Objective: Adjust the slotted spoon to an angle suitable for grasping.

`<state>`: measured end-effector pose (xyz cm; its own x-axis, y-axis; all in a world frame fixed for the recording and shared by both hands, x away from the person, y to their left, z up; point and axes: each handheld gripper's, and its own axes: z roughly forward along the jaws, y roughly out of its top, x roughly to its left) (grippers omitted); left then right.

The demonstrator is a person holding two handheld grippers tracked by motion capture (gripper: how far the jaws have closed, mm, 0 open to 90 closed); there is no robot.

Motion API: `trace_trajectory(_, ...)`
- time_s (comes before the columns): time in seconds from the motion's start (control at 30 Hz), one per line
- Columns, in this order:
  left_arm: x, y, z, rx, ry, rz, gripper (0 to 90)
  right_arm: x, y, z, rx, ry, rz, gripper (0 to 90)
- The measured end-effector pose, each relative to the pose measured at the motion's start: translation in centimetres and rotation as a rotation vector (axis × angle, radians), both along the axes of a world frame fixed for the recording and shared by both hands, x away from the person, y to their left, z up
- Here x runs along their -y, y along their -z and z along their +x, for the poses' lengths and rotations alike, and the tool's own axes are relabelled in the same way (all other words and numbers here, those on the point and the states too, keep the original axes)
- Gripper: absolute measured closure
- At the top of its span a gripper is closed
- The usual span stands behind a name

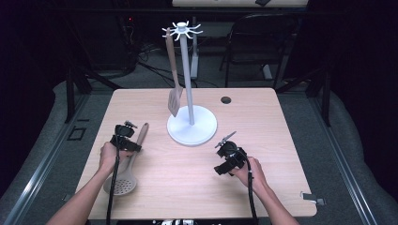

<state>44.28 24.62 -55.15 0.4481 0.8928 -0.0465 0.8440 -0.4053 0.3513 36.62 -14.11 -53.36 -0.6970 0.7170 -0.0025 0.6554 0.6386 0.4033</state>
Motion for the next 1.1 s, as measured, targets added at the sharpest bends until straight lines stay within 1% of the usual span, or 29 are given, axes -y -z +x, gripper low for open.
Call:
trace_trajectory(0.1, 0.4, 0.0, -0.1, 0.011, 0.005, 0.026, 67.1, -0.1, 0.0, 0.0, -0.002, -0.004, -0.003, 28.2)
trace_trajectory(0.17, 0.2, 0.0, -0.1, 0.005, 0.006, 0.013, 67.6, -0.1, 0.0, -0.1, 0.000, -0.003, 0.000, 28.3)
trace_trajectory(0.2, 0.2, 0.0, -0.1, 0.005, 0.006, 0.013, 67.8, -0.1, -0.1, -0.1, -0.007, -0.006, -0.003, 28.3)
trace_trajectory(0.23, -0.1, 0.0, 0.0, 0.005, -0.001, -0.009, 68.0, 0.0, -0.1, -0.1, -0.008, -0.001, 0.004, 28.4)
trace_trajectory(0.27, -0.2, 0.0, 0.0, 0.002, -0.002, -0.010, 68.1, 0.0, -0.1, -0.1, 0.000, 0.000, 0.000, 28.5)
trace_trajectory(0.3, -0.3, 0.0, 0.0, 0.004, -0.001, 0.002, 68.0, 0.1, -0.1, -0.1, -0.002, 0.004, 0.013, 28.5)
trace_trajectory(0.33, -0.3, -0.1, 0.0, 0.005, 0.003, 0.003, 67.9, 0.1, -0.1, 0.0, 0.001, 0.005, 0.003, 28.6)
trace_trajectory(0.4, -0.3, 0.0, -0.1, 0.003, 0.008, 0.014, 68.6, 0.2, -0.2, 0.0, 0.001, 0.008, 0.013, 28.7)
trace_trajectory(0.43, -0.5, 0.0, -0.1, -0.003, 0.003, -0.007, 68.9, 0.2, -0.2, 0.0, 0.001, 0.008, 0.014, 28.8)
trace_trajectory(0.47, -0.6, 0.0, 0.0, -0.003, 0.000, -0.018, 69.3, 0.2, -0.1, 0.0, 0.000, 0.008, 0.013, 28.7)
trace_trajectory(0.53, -0.7, 0.0, 0.0, -0.011, 0.000, -0.021, 70.9, 0.2, -0.1, 0.0, 0.000, 0.007, 0.006, 28.8)
trace_trajectory(0.57, -1.0, -0.1, 0.0, -0.020, -0.001, -0.072, 71.6, 0.2, -0.1, 0.0, -0.001, 0.007, 0.006, 28.8)
trace_trajectory(0.6, -1.0, -0.2, -0.1, -0.021, -0.002, -0.079, 72.2, 0.2, -0.2, 0.0, 0.001, 0.007, 0.006, 28.9)
trace_trajectory(0.63, -1.0, -0.4, -0.2, -0.016, 0.009, -0.075, 72.3, 0.2, -0.2, 0.0, 0.000, 0.008, 0.012, 29.0)
trace_trajectory(0.73, -0.8, -0.7, -0.5, 0.009, 0.018, -0.089, 73.6, 0.2, -0.2, 0.0, 0.003, 0.008, 0.006, 29.1)
trace_trajectory(0.8, -0.8, -1.1, -0.7, 0.033, 0.025, -0.104, 74.6, 0.1, -0.2, -0.1, 0.002, 0.008, 0.004, 29.1)
trace_trajectory(0.83, -0.8, -1.3, -0.7, 0.050, 0.030, -0.104, 75.1, 0.1, -0.2, -0.1, 0.002, 0.007, 0.005, 29.1)
trace_trajectory(1.0, -1.1, -2.0, -1.1, 0.105, 0.027, -0.128, 75.5, 0.2, -0.2, 0.0, 0.003, 0.009, 0.008, 29.2)
trace_trajectory(1.1, -1.4, -2.3, -1.3, 0.126, 0.021, -0.146, 75.5, 0.2, -0.2, 0.0, 0.003, 0.008, 0.007, 29.2)
